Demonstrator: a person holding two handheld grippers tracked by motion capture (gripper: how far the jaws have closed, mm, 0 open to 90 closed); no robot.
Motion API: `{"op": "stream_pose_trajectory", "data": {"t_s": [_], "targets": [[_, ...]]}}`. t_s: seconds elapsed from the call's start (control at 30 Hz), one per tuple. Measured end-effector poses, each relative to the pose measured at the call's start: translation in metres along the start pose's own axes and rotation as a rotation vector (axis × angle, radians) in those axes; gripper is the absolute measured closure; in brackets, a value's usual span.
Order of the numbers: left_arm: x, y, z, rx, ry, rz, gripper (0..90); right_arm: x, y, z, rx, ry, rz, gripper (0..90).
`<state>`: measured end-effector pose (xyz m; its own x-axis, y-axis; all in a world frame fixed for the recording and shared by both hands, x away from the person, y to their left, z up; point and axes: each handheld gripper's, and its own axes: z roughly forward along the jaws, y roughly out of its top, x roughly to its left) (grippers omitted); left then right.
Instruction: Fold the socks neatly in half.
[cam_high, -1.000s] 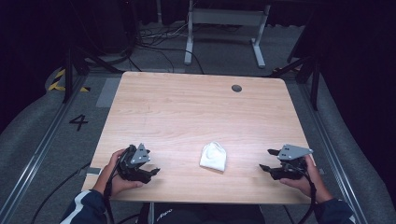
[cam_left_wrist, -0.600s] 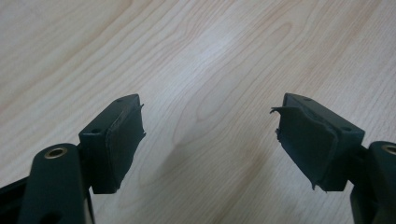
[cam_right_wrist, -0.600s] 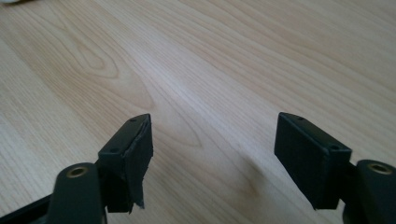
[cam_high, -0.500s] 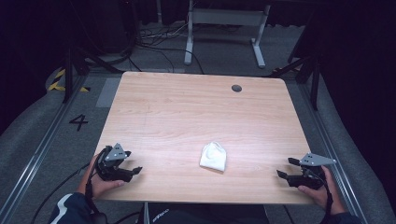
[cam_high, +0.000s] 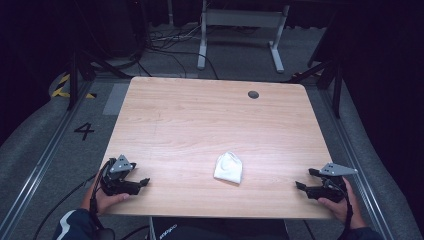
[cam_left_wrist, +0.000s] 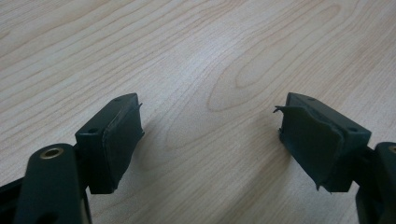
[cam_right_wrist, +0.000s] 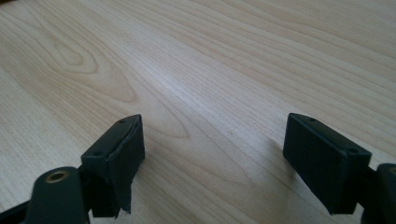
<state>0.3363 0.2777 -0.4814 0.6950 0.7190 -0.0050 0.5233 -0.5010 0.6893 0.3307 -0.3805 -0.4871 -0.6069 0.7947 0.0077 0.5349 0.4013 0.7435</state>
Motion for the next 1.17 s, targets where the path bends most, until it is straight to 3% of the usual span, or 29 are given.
{"op": "stream_pose_trajectory", "data": {"t_s": [1.17], "targets": [[-0.0011,0.0002,0.0005,-0.002,0.008,-0.01,20.3,-0.0001,-0.0003,-0.0003,-0.001,-0.022,0.019,20.8]]}}
